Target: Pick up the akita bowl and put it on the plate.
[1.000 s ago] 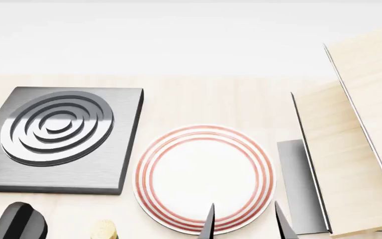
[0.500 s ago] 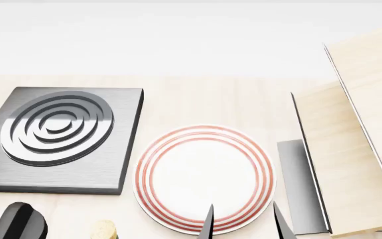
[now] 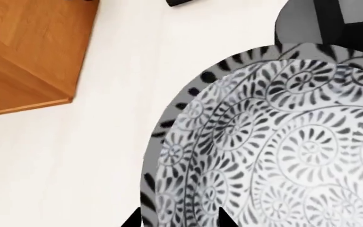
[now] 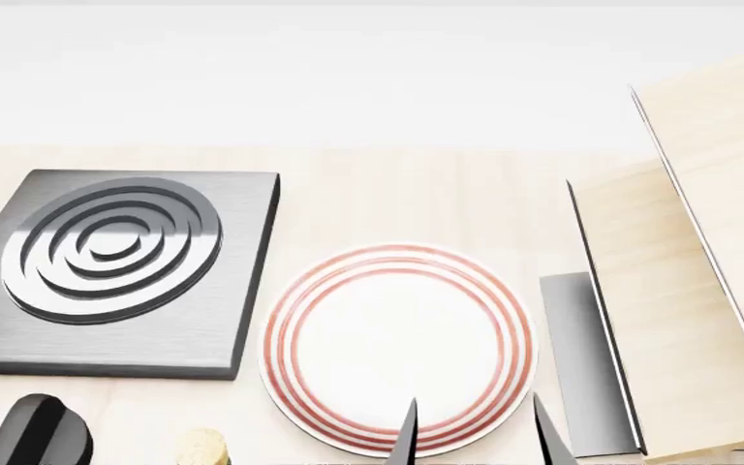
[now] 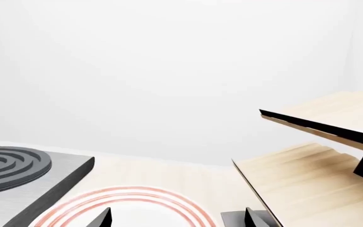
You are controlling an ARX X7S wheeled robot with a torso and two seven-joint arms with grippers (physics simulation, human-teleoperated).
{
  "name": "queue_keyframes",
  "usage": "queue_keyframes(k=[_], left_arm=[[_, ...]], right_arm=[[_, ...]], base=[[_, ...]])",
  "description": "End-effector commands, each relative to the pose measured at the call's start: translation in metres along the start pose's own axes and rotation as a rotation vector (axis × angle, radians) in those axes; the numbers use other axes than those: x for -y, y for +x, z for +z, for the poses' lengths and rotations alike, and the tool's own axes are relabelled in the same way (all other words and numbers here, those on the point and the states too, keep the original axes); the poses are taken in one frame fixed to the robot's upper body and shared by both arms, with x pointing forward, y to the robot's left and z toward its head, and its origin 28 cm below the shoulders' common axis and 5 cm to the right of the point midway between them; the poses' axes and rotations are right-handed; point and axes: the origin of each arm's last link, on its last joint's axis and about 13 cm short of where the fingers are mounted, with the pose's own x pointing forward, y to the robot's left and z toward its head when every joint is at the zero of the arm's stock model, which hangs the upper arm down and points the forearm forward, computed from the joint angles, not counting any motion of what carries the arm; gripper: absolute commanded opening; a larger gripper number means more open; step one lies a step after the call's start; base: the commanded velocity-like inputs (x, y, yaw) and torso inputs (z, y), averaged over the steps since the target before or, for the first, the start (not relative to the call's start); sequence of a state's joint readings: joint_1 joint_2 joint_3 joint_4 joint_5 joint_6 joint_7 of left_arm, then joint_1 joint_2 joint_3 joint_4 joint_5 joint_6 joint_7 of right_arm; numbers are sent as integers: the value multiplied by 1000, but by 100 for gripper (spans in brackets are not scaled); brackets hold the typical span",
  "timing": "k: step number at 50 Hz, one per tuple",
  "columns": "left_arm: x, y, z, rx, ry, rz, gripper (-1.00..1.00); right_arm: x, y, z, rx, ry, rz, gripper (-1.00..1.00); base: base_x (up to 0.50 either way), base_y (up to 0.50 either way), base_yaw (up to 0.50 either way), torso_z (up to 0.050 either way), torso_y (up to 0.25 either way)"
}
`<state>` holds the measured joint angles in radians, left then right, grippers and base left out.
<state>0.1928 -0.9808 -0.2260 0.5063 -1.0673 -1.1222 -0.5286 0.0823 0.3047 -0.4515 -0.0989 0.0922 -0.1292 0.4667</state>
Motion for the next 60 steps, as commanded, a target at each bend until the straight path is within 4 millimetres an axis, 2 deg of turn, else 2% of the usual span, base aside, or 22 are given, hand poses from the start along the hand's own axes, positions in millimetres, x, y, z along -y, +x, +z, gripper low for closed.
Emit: queue_keyframes(k=[1, 47, 60], left_arm=[[2, 3, -8, -15, -5, -13, -100], [-13, -29, 16, 236, -122, 69, -100], [-21, -40, 27, 434, -194, 103, -100]], right_arm=[[1, 0, 1, 2, 2, -3, 100], [1, 1, -1, -3, 7, -7, 100], [1, 3, -2, -3, 7, -6, 100]], base=[[0, 0, -3, 0, 0], [1, 0, -1, -1, 0], [0, 0, 0, 0, 0]])
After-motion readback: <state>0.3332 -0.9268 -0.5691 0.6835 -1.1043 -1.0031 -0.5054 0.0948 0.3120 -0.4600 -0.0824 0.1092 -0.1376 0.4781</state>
